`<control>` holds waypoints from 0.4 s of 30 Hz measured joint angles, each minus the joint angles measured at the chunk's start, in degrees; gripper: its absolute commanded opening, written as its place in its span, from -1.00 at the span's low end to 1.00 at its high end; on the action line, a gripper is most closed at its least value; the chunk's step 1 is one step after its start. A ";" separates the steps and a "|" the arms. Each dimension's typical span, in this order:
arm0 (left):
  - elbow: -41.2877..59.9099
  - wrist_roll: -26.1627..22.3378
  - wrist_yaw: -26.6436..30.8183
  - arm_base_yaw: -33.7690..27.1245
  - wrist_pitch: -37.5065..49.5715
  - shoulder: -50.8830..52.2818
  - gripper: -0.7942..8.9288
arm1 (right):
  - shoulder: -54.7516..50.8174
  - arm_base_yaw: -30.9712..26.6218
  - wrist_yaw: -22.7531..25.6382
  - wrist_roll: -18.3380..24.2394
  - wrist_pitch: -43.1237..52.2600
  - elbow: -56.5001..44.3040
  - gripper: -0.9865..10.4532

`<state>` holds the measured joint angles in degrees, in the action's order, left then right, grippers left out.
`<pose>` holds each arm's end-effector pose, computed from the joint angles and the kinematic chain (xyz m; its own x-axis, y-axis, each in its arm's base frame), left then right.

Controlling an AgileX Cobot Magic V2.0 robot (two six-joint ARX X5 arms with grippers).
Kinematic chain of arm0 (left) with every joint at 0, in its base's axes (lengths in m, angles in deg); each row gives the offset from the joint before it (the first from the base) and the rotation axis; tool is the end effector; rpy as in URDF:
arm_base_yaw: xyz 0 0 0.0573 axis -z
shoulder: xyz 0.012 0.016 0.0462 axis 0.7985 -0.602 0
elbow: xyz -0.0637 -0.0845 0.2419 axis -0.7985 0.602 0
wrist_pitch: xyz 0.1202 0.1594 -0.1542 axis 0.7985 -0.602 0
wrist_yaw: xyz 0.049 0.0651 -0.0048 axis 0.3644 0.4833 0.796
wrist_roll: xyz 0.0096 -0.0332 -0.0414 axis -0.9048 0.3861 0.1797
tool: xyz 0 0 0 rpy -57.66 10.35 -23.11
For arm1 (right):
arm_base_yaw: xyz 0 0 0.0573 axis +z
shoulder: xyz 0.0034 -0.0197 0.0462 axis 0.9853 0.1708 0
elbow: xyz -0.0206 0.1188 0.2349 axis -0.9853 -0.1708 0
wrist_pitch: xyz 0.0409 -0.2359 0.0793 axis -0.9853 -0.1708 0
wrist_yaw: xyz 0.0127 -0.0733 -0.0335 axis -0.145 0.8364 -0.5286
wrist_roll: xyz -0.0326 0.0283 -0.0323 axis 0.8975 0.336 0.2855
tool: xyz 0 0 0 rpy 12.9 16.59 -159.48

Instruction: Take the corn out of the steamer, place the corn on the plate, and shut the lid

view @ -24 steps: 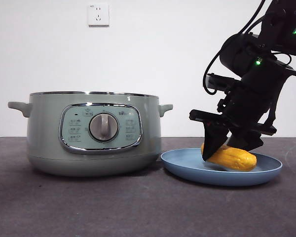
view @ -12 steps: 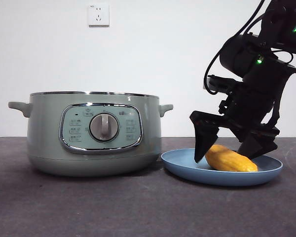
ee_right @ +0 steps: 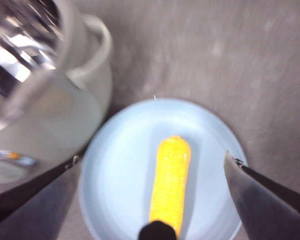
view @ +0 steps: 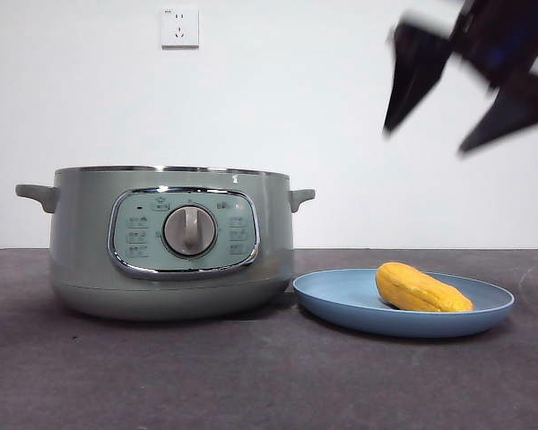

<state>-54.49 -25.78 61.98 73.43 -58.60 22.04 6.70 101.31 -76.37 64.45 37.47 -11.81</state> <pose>0.1091 -0.0464 0.4144 0.8036 -0.4986 -0.3250 0.5289 0.8486 0.0060 0.2365 0.0947 0.2891 0.6817 0.3761 -0.6276 -0.3819 0.9146 0.1332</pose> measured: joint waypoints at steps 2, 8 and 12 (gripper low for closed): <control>0.00 -0.92 -0.02 0.00 3.34 -3.37 -0.85 | -6.14 0.48 -0.02 -0.07 -1.62 0.00 0.01; 0.00 -2.12 -1.25 0.42 11.74 -13.40 -0.85 | -24.33 2.08 -0.02 -0.92 -4.26 0.00 0.01; 0.00 -2.86 -1.36 1.31 17.05 -19.43 -0.85 | -32.72 2.10 -0.02 -2.29 -6.08 0.00 0.01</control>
<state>-54.49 -28.64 60.63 74.74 -41.55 2.61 -26.02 103.41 -76.39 62.16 31.39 -11.81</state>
